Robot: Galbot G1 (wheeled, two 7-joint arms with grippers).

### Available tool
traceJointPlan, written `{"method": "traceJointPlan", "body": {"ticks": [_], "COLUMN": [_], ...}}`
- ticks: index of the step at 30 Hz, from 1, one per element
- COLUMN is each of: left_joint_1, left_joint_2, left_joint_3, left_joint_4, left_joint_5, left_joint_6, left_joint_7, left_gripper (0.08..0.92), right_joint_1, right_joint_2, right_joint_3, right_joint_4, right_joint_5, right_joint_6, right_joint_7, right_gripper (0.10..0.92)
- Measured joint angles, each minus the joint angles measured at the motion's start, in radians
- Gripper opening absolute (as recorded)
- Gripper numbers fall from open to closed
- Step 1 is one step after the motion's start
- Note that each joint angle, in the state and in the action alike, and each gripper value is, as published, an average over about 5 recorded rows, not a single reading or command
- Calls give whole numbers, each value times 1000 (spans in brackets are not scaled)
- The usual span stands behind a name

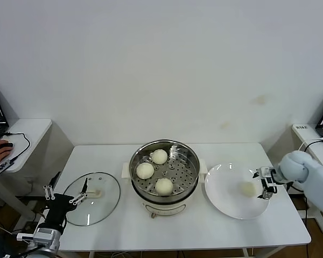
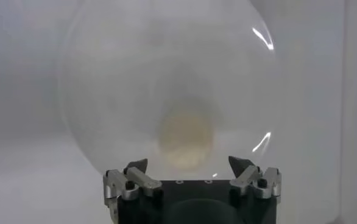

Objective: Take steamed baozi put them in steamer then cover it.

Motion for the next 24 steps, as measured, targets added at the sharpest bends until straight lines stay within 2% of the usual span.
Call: {"method": "traceJointPlan", "body": {"ticks": [11, 21, 24], "left_joint_1": [-3, 4, 6], "left_joint_2": [-5, -5, -5], "left_joint_3": [0, -8, -9], "left_joint_4": [4, 4, -1], "left_joint_5": [2, 2, 2], "left_joint_6": [-1, -4, -4], "left_joint_7": [0, 0, 0], "left_gripper": [823, 823, 823], "right_joint_1": [-10, 3, 12], "right_joint_2": [80, 99, 99], "right_joint_3": [15, 14, 8], "right_joint_4": [-91, -114, -117], "right_joint_5": [-37, -42, -39], "right_joint_6": [-7, -13, -16], "right_joint_7": [1, -19, -31], "right_gripper": [812, 645, 620]}}
